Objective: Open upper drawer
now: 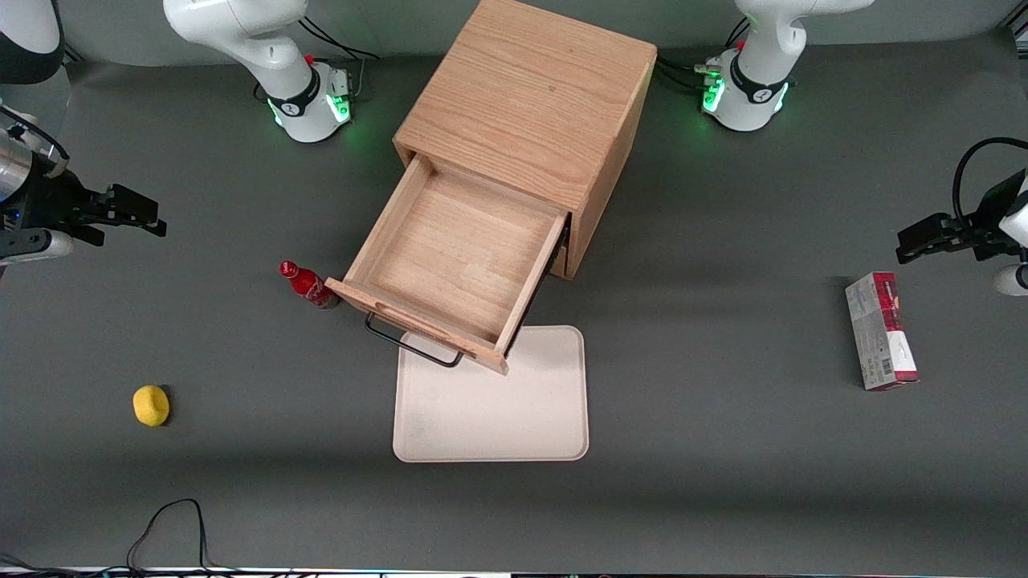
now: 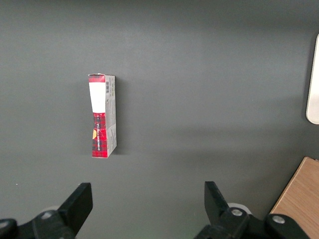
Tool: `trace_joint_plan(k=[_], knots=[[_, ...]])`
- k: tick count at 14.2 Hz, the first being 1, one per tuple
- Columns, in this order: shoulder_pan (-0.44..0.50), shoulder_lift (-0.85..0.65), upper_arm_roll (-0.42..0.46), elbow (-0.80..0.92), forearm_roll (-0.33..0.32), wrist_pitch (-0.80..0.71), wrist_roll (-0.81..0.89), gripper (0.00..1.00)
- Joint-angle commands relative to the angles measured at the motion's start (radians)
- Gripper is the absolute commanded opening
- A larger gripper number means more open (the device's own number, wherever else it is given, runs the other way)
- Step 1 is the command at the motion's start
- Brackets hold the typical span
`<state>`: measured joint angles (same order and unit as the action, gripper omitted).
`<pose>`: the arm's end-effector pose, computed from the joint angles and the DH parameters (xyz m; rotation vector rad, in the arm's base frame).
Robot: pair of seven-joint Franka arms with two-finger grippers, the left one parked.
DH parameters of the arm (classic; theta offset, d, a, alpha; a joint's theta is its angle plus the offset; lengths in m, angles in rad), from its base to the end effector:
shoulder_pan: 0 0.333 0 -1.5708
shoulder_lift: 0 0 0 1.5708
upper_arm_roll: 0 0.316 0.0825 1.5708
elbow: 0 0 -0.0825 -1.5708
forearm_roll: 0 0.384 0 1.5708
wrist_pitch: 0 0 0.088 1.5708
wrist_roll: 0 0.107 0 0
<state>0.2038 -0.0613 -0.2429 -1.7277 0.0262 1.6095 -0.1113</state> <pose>0.5349 -0.0217 0.5862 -3.0933 -0.1103 0.0859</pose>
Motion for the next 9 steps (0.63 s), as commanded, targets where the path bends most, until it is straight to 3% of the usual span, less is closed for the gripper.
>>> trace_joint_plan(k=[1, 4, 9], knots=[[-0.139, -0.011, 0.149, 0.010, -0.022, -0.008, 0.021, 1.00], [-0.240, -0.003, 0.241, 0.034, -0.017, -0.043, -0.013, 1.00], [-0.247, -0.003, 0.252, 0.039, -0.012, -0.046, -0.008, 1.00]])
